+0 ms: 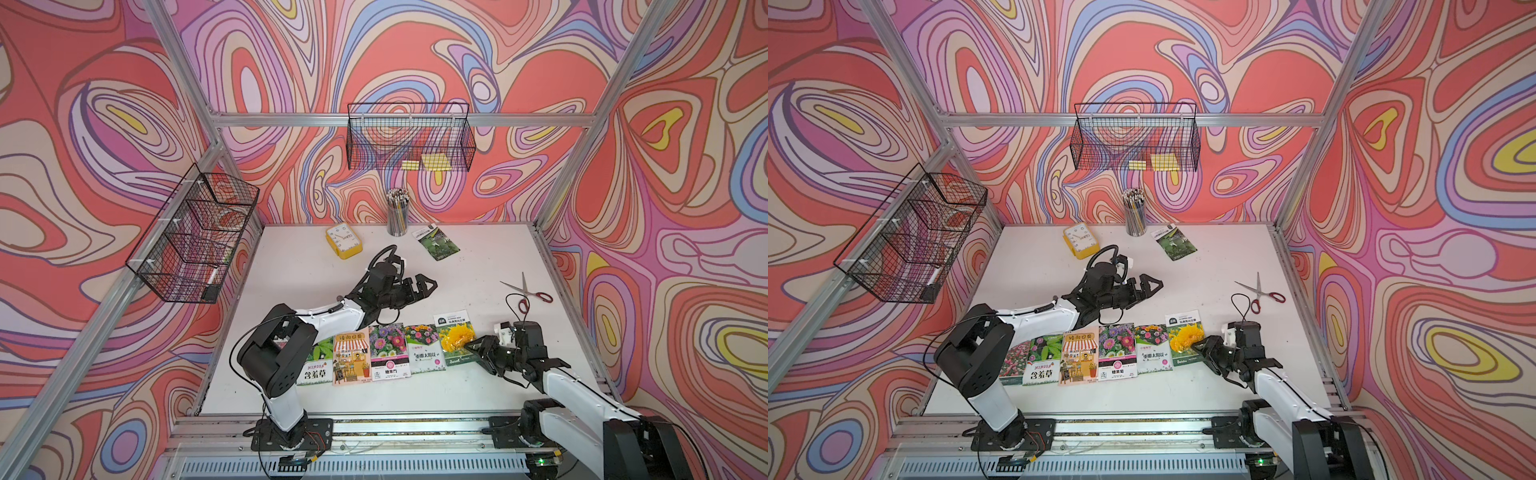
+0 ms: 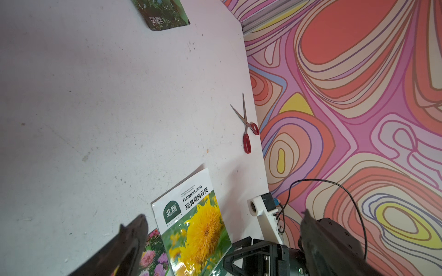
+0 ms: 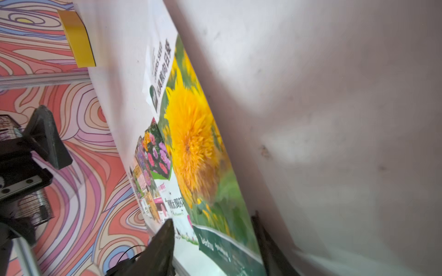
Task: Arrange the seed packets in a row
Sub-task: Place the seed packet at the center of the board.
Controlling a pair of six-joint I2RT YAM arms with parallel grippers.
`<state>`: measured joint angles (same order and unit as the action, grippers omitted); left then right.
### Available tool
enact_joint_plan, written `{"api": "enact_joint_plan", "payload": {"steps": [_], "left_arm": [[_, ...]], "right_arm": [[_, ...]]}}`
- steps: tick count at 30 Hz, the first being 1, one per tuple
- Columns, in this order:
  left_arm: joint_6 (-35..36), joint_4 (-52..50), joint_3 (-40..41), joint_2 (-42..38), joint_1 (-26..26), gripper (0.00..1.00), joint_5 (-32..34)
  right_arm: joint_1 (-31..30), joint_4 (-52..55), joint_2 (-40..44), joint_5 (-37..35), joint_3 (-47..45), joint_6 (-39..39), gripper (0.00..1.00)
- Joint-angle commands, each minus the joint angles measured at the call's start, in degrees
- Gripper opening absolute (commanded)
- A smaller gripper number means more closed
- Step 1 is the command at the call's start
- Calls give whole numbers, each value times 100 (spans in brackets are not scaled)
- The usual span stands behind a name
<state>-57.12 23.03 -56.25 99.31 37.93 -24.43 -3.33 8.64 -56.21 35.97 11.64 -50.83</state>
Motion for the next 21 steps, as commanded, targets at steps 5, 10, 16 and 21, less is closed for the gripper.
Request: {"api": "enact_joint_plan", "payload": {"steps": [5, 10, 16, 21], "left_arm": [[231, -317, -344, 80, 21, 99, -69], [316, -483, -491, 123, 21, 99, -89], [337, -573, -582, 185, 21, 99, -115], [412, -776, -682, 176, 30, 99, -113]], "right_arm": [[-4, 1574, -7, -810, 396, 389, 71], [-9, 2190, -238, -961, 703, 736, 73], [-239, 2335, -473, -1173, 874, 812, 82], [-587, 2443, -698, -1786, 1166, 523, 97]]}}
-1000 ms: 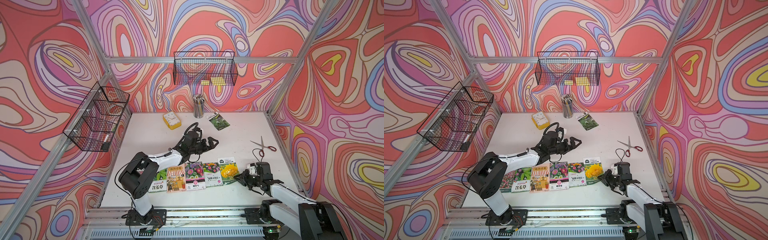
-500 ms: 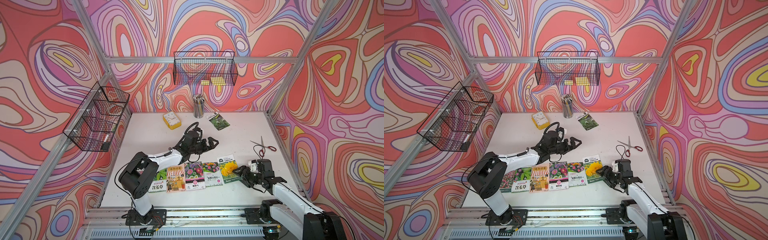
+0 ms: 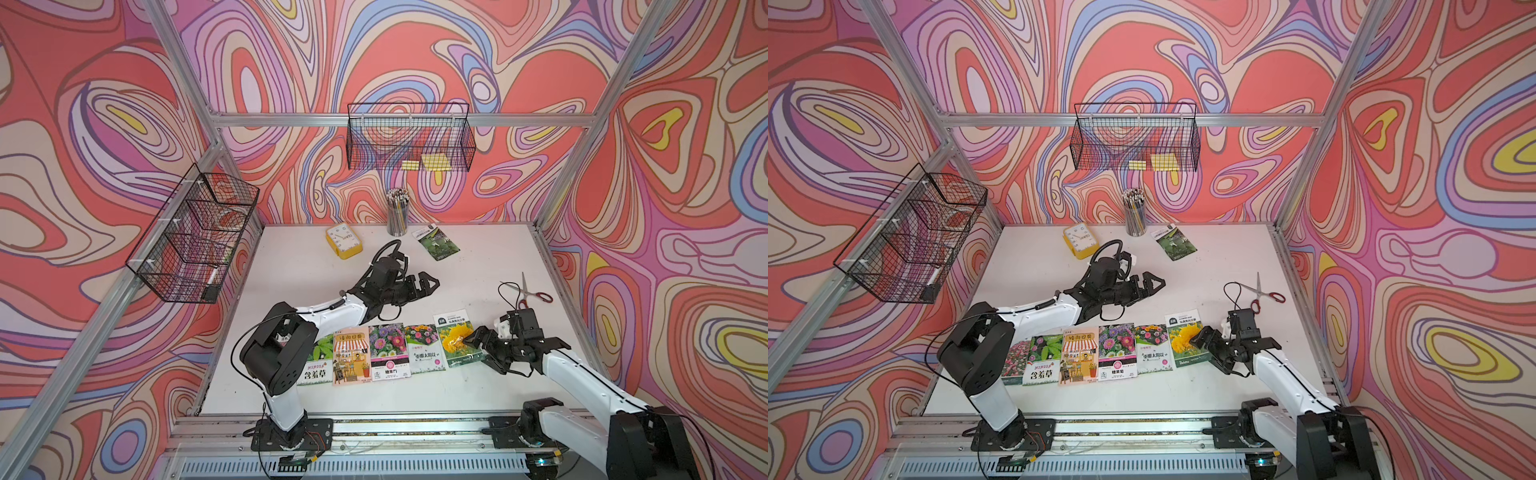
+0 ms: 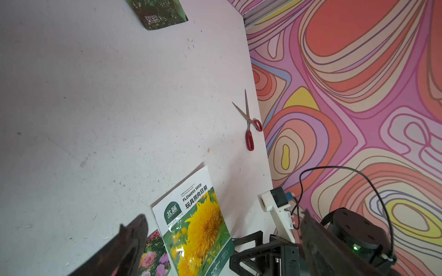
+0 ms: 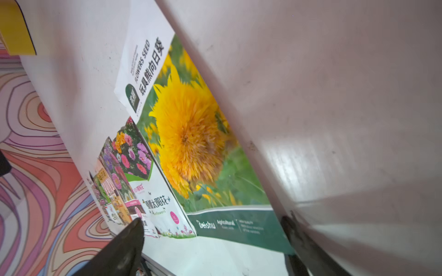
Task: Arrange the seed packets in a row
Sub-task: Place the seed packet at the center of the board.
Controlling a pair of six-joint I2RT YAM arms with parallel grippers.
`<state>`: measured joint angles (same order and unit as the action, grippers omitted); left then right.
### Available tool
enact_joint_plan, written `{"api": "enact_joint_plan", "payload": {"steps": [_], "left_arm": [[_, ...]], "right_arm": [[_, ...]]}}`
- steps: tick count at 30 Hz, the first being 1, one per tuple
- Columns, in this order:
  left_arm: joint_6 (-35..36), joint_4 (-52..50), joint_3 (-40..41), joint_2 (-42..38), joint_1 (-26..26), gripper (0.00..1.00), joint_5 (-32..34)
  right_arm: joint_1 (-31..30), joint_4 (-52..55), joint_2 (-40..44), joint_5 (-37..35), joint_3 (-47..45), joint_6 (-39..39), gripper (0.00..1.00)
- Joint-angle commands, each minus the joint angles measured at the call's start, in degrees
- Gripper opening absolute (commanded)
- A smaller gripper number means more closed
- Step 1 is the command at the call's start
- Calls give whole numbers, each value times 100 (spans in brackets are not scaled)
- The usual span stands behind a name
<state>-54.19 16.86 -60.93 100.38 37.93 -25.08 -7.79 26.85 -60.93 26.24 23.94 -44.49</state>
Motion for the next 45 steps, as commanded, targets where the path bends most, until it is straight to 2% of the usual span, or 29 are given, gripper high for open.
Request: {"api": "enact_joint_plan", "payload": {"steps": [1, 7, 11, 13, 16, 22, 30, 34, 39, 45], "left_arm": [[137, -182, -226, 61, 30, 99, -49], [172, -289, -223, 27, 30, 99, -23], [179, -264, -211, 48, 44, 99, -23], [172, -245, -238, 86, 52, 99, -28], [164, -245, -284, 157, 69, 99, -76], [181, -254, -264, 168, 83, 99, -85], [335, -438, -298, 89, 83, 99, -31], [339, -425, -310, 139, 83, 99, -44], [356, -399, -265, 149, 83, 99, -39], [400, -402, -236, 142, 83, 99, -62]], "right_arm": [[-205, 658, -290, -920, -6, -167, 98], [-413, 1007, -210, -1335, 269, -566, 98], [-707, 1450, 118, -1966, 483, -885, 98], [-707, 1473, 127, -2057, 590, -803, 98], [-770, 1292, -393, -1591, 810, -497, 98], [-1470, 1212, -1094, -1526, 1268, -229, 98], [-1598, 2258, -920, -2728, 1605, -118, 98], [-1683, 2432, -1262, -2639, 1762, 176, 98], [-2317, 2752, -1739, -3047, 2152, 305, 98], [-2507, 2687, -1994, -2766, 2347, 538, 98]]}}
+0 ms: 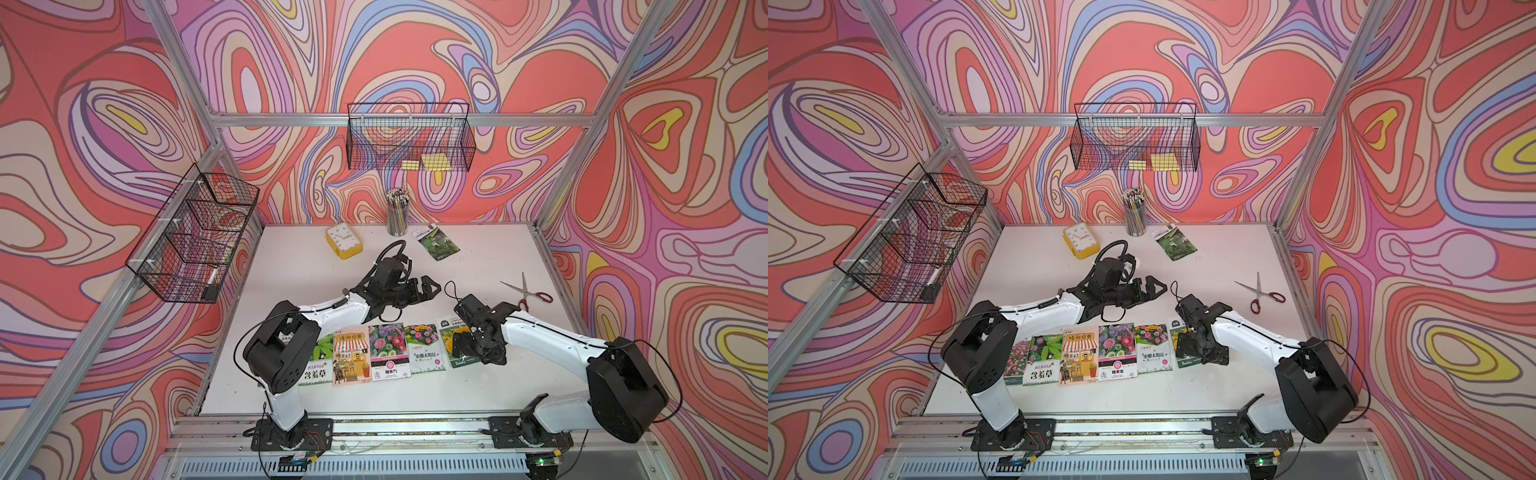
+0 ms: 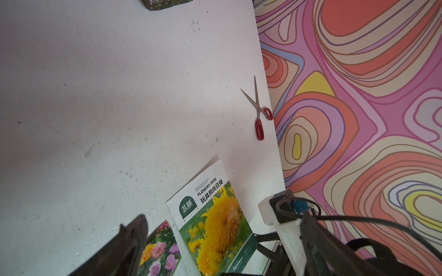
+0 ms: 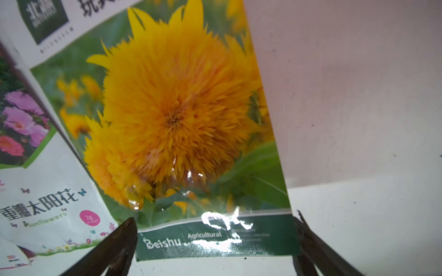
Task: Arrange the seed packets in a row
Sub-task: Place the seed packet at the center of the board, then adjust the seed packet at the center of the board.
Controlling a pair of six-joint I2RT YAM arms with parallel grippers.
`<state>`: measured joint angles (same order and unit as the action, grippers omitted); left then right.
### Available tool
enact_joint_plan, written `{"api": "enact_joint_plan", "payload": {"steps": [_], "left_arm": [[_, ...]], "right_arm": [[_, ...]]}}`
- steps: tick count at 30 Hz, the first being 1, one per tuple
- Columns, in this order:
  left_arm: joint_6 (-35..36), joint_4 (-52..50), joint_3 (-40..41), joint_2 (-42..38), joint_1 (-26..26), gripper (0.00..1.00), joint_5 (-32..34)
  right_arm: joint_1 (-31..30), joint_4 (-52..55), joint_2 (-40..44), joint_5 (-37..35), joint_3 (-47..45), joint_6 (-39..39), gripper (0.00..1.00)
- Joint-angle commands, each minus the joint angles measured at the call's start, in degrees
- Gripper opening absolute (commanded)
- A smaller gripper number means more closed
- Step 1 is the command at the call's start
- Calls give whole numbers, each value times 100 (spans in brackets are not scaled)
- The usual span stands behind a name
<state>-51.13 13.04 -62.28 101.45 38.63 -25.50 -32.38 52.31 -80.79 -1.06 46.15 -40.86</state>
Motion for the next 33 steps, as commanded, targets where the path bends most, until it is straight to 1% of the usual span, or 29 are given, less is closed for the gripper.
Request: {"api": "enact_joint_plan", "payload": {"steps": [1, 3, 8, 10, 14, 17, 19, 20, 21, 24, 28, 30, 33], "left_arm": [[110, -41, -113, 33, 17, 99, -21], [126, -56, -122, 33, 20, 99, -34], [126, -25, -136, 73, 13, 99, -53], [121, 5, -143, 85, 13, 99, -70], [104, 85, -87, 86, 22, 99, -76], [155, 35, -96, 66, 22, 99, -100], [220, -26, -102, 35, 22, 99, -104], [252, -62, -109, 24, 22, 99, -102], [278, -81, -117, 9, 22, 99, -101], [288, -82, -142, 11, 8, 99, -124], [297, -99, -114, -10, 19, 99, -148], [306, -121, -101, -29, 22, 99, -138], [349, -199, -107, -89, 21, 99, -117]], "right_arm": [[-49, 204, -4, -121, 147, 162, 98], [-49, 346, 20, -320, 175, 55, 98], [-98, 262, -269, -61, 90, 80, 98], [-196, 285, -369, -144, 100, 16, 98], [-220, 280, -6, -504, 233, -208, 98], [-135, -34, 406, -582, 307, -169, 98], [125, -403, 570, -317, 270, 26, 98], [331, -627, 604, -76, 232, 125, 98], [611, -893, 573, 247, 179, 252, 98], [1115, -1411, 286, 760, 176, 480, 98], [1291, -1782, -338, 838, 436, 643, 98], [1455, -2037, -546, 1076, 456, 659, 98], [1663, -2280, -774, 1253, 398, 626, 98]]}}
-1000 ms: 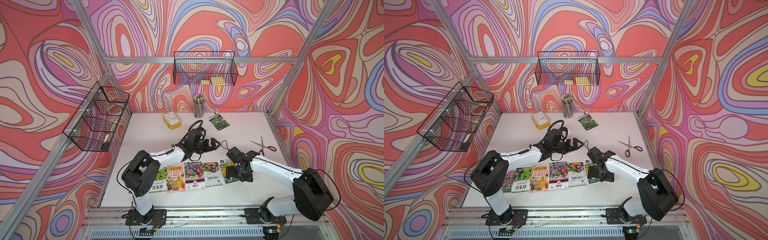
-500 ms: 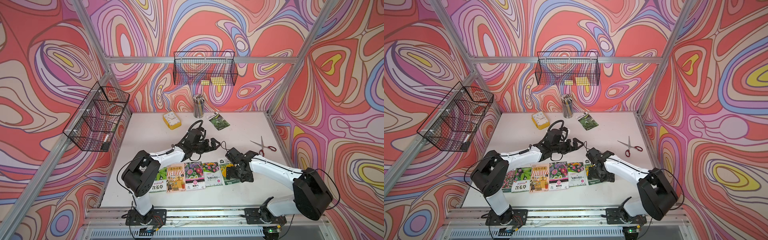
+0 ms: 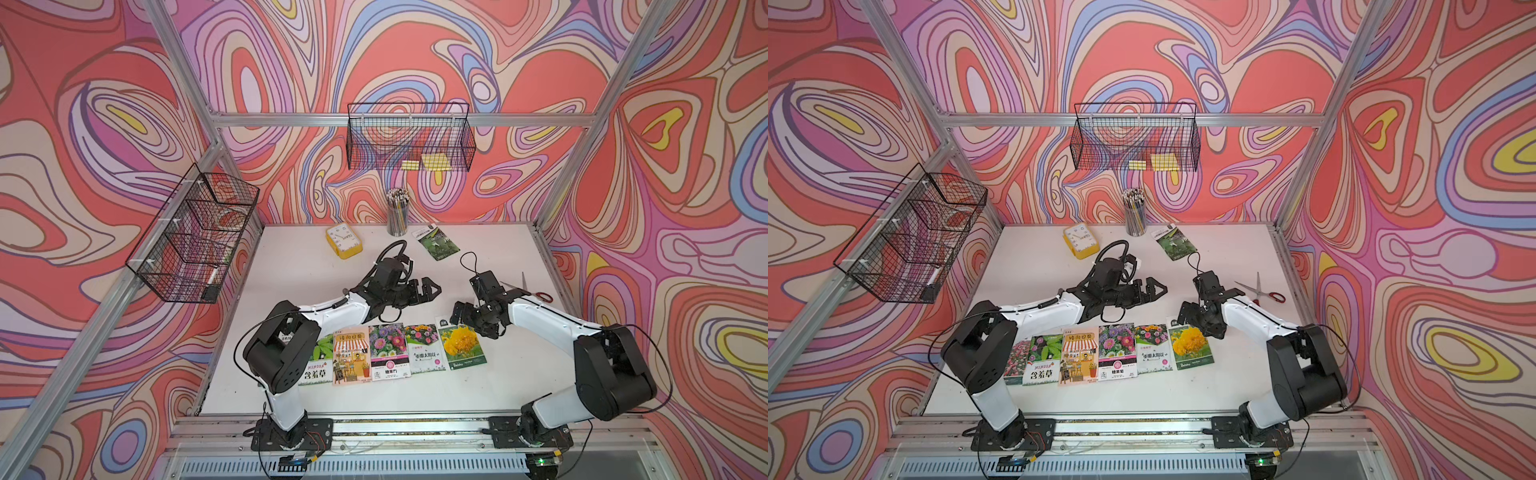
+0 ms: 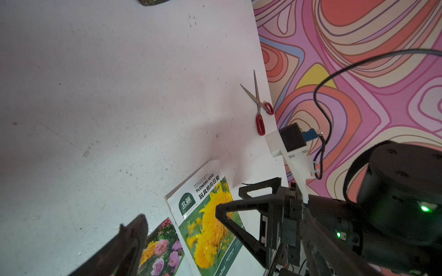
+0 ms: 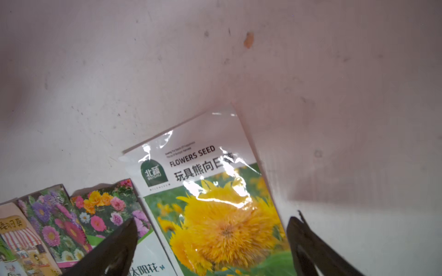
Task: Arrange the seed packets in a row
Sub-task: Adjust the seed packet at the center of the board.
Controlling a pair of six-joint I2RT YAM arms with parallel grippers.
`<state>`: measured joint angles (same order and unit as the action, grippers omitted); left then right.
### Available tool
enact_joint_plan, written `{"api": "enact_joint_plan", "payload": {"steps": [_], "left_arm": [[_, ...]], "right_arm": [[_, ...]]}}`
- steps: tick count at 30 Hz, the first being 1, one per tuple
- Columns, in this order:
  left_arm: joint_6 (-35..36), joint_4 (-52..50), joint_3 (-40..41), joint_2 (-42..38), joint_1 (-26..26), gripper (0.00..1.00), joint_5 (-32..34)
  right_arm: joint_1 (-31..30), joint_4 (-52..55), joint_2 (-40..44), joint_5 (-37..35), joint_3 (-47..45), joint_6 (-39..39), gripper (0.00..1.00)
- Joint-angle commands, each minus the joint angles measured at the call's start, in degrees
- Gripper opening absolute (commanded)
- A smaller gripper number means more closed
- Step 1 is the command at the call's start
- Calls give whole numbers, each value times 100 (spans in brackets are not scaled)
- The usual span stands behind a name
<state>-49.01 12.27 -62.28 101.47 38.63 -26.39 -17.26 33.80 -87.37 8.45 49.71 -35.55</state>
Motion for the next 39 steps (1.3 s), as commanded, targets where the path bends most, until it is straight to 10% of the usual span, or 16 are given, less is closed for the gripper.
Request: {"api": "enact_joint_plan", "payload": {"steps": [1, 39], "left_arm": [[159, -158, -103, -116, 14, 99, -17], [226, -392, -397, 11, 21, 99, 1]], "right_arm": [[176, -491, -147, 340, 6, 90, 98], [196, -577, 784, 884, -1107, -653, 98]]}}
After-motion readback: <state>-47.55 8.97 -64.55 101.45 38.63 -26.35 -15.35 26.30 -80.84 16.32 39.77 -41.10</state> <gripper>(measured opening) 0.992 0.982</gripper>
